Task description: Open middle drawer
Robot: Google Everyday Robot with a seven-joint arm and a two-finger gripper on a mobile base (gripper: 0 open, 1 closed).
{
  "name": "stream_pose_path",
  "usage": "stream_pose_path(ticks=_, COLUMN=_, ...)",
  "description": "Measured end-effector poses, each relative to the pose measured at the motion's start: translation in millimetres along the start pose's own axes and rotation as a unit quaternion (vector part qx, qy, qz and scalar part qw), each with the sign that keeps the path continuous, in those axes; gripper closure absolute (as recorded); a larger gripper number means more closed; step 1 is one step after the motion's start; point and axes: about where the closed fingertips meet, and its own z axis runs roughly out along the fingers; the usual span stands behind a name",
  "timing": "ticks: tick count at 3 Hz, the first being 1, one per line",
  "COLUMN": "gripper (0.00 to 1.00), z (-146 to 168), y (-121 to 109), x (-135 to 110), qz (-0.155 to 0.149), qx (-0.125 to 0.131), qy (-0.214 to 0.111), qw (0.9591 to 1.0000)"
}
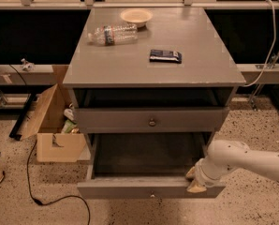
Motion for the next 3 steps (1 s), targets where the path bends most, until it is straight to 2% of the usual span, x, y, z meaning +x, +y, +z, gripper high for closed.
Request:
stream_pose_path(ticks=1, gripper=0.17, z=0.1, y=0.4, x=-0.6, qz=-0.009, qx=-0.010, qy=-0.001, qw=0.9999)
stream_pose_path(ticks=2, gripper=0.00, z=-18.2, y=8.3, x=9.3, qz=-0.004, qx=-0.006, qy=0.005, qw=1.0000)
stream_pose_path(ticks=3, gripper=0.00, z=-50.7, y=20.2, x=20.5, qz=0.007, qx=0.021, qy=0.006, qw=0.9997)
